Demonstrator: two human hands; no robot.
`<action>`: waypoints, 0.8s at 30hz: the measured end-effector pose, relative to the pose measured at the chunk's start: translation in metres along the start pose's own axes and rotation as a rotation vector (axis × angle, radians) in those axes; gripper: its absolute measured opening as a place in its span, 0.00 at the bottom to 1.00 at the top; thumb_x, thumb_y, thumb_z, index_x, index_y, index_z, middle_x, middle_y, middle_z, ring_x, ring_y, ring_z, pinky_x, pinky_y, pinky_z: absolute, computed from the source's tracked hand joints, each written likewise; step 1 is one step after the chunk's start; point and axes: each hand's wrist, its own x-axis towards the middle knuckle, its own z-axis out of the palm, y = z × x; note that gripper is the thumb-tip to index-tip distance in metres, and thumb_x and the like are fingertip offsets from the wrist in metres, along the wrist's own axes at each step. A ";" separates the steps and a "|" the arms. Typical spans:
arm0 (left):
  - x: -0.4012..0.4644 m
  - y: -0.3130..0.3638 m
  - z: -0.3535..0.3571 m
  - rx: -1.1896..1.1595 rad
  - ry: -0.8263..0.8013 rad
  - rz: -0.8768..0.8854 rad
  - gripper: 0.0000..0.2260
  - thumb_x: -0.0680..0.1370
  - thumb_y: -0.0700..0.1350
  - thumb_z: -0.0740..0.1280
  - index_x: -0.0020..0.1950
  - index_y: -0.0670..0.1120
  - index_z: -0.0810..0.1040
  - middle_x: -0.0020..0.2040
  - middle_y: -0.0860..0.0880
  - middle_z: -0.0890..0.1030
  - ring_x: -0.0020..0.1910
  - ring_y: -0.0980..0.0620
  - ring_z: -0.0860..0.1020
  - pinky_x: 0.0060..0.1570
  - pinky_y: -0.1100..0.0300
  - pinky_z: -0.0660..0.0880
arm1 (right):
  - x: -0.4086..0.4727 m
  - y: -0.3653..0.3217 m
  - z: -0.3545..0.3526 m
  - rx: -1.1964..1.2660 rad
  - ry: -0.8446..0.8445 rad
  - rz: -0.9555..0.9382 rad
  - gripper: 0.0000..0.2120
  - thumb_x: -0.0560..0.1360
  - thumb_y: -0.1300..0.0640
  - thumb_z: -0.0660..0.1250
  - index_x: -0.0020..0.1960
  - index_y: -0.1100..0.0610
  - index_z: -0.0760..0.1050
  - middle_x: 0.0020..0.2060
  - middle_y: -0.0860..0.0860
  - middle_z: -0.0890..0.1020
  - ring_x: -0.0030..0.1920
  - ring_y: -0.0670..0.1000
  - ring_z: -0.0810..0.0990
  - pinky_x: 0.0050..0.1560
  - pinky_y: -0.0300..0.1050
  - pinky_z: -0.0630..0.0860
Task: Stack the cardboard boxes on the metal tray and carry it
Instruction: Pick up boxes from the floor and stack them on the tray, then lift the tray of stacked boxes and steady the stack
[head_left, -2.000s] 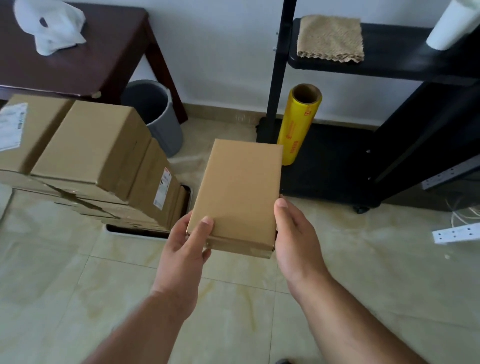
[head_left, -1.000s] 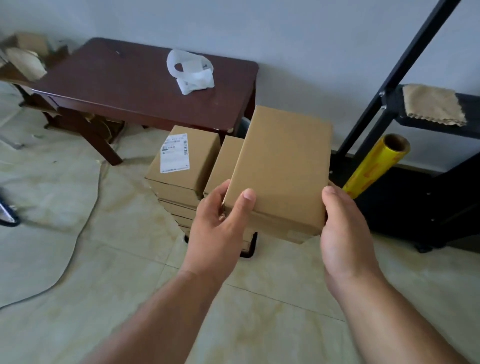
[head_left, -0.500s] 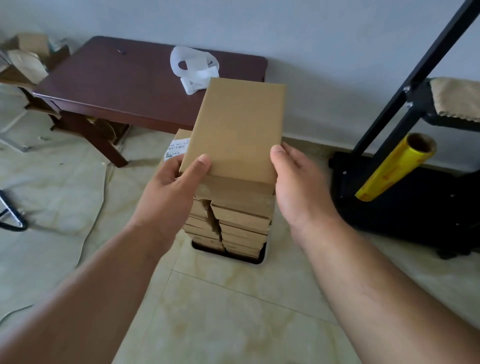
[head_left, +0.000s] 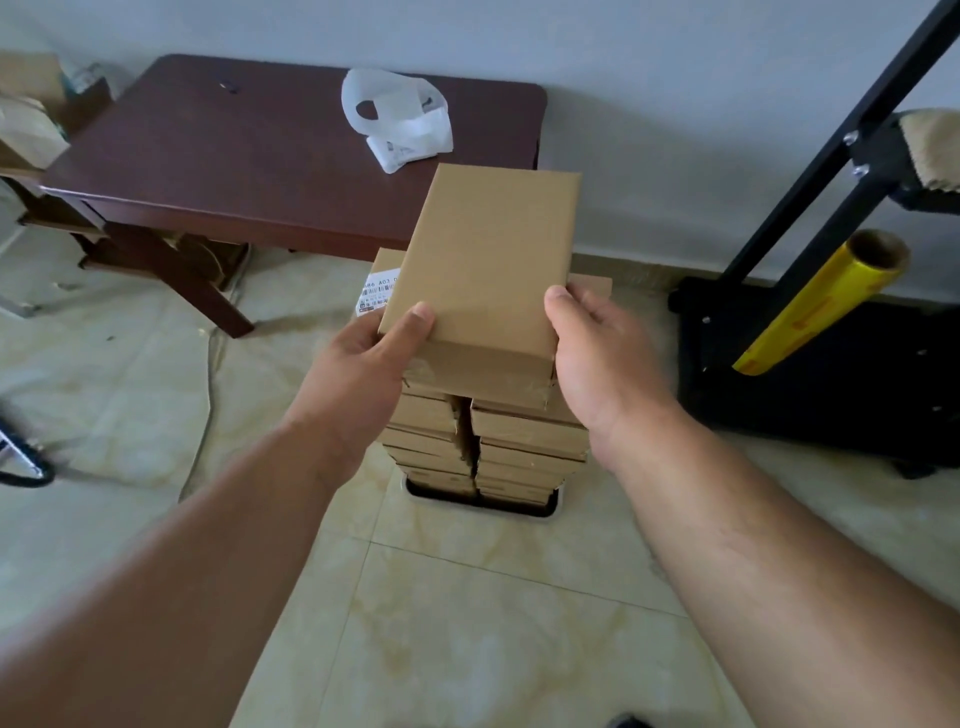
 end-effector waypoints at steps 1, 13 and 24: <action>0.002 -0.001 -0.001 0.005 -0.012 -0.001 0.14 0.73 0.67 0.69 0.51 0.62 0.87 0.52 0.57 0.88 0.59 0.53 0.83 0.69 0.47 0.75 | 0.000 0.001 0.002 -0.013 0.007 0.004 0.18 0.84 0.47 0.60 0.59 0.61 0.79 0.55 0.60 0.83 0.52 0.55 0.82 0.45 0.44 0.73; 0.017 -0.022 -0.019 0.081 -0.053 0.007 0.20 0.77 0.68 0.66 0.62 0.59 0.82 0.51 0.58 0.86 0.54 0.55 0.82 0.59 0.53 0.78 | 0.007 0.010 0.026 0.024 0.012 0.027 0.14 0.83 0.48 0.60 0.55 0.55 0.81 0.48 0.57 0.86 0.43 0.53 0.81 0.50 0.49 0.77; 0.001 -0.031 -0.037 -0.086 0.059 -0.033 0.16 0.78 0.67 0.65 0.57 0.60 0.83 0.55 0.64 0.86 0.61 0.65 0.80 0.70 0.53 0.72 | -0.014 0.028 0.016 0.036 0.094 0.063 0.18 0.82 0.40 0.61 0.65 0.48 0.80 0.55 0.40 0.84 0.55 0.34 0.79 0.63 0.45 0.74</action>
